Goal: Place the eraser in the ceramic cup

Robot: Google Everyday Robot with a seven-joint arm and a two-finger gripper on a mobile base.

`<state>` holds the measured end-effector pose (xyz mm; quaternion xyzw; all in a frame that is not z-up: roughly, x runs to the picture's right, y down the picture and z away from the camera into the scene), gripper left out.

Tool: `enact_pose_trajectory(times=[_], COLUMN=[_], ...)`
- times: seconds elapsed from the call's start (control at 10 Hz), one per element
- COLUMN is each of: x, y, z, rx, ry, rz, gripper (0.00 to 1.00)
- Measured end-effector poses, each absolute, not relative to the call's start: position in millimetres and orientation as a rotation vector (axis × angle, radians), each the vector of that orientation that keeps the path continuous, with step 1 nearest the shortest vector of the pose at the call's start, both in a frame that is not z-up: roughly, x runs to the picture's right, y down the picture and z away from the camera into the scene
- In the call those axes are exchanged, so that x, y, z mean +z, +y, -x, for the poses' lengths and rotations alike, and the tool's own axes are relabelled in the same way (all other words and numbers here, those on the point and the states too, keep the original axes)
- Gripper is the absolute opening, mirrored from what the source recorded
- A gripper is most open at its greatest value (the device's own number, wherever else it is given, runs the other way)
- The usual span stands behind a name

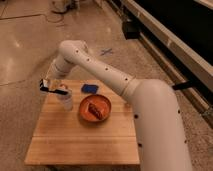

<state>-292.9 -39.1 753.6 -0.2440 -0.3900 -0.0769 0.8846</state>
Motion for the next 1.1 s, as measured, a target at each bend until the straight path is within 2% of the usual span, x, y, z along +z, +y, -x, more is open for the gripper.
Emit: enact_pose_trajectory(times=[0.1, 0.3, 1.1], x=[756.9, 761.4, 754.3], y=[-36.2, -32.6, -27.0], z=[291.7, 286.7, 262.8], rx=[-0.149, -0.127, -0.114], ry=[-0.814, -0.820, -0.842], rz=[0.515, 0.525, 0.502], gripper=[0.74, 0.80, 0.80])
